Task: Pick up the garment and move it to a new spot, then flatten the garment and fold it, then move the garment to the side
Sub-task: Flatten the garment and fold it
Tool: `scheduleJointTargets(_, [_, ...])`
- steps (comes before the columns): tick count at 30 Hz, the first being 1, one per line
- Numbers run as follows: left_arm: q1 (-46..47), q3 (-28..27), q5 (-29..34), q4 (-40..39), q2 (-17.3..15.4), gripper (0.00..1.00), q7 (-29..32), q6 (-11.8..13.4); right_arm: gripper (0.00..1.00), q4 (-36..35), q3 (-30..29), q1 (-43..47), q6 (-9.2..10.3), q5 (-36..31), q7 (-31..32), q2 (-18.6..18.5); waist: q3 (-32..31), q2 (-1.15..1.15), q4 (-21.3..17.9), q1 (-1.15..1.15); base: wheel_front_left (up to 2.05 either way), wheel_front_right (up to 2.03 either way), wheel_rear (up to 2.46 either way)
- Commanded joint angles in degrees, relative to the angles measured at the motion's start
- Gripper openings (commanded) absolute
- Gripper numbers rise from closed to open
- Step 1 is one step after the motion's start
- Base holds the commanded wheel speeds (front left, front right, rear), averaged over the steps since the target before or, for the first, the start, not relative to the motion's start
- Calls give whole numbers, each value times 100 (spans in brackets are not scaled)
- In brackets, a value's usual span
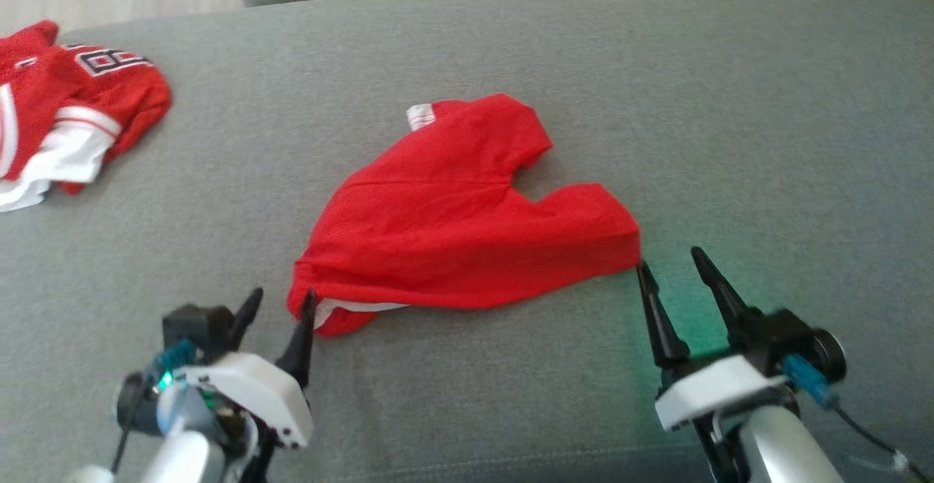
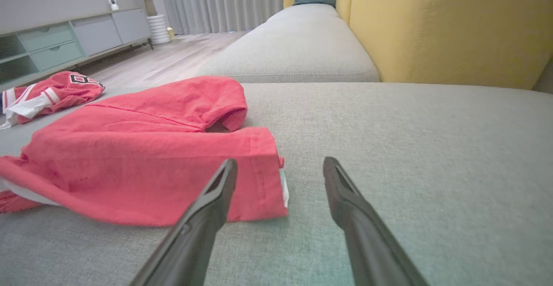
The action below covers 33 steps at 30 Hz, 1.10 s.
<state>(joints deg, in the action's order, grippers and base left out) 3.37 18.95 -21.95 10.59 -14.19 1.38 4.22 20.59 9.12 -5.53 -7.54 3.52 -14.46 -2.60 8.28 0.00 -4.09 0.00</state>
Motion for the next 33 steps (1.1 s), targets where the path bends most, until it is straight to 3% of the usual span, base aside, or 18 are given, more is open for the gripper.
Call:
scheduleJointTargets(1, [51,-235,-30,-214,-37,100,-92,41,100,-57,162,-317,5,-50,-52,-28,-10,0,88,0,0,0,0])
scheduleJointTargets(10, [-319,-99,-36,-489,339,100,-642,221,100,1302,320,-1063,5,-32,115,-77,-7,0,535,0,0,0,0])
scheduleJointTargets(18, [-417,-110,-39,-633,425,100,-910,327,100,1818,246,-1261,5,-36,59,-128,-49,0,679,0,0,0,0])
scheduleJointTargets(19, [-420,-113,-37,-651,424,100,-924,338,93,1852,286,-1276,5,-30,51,-126,-57,0,679,0,0,0,0])
scheduleJointTargets(21, [-427,-122,-40,-686,421,100,-949,357,49,1863,379,-1300,5,-7,29,-119,-73,0,670,0,0,0,0])
scheduleJointTargets(24, [-443,-132,-50,-722,414,100,-966,382,0,1769,474,-1315,5,126,-8,-105,-95,0,652,0,0,0,0])
scheduleJointTargets(33, [-483,-107,-82,-824,424,100,-1019,416,0,867,735,-1371,5,1127,187,-123,-131,0,709,0,0,0,0])
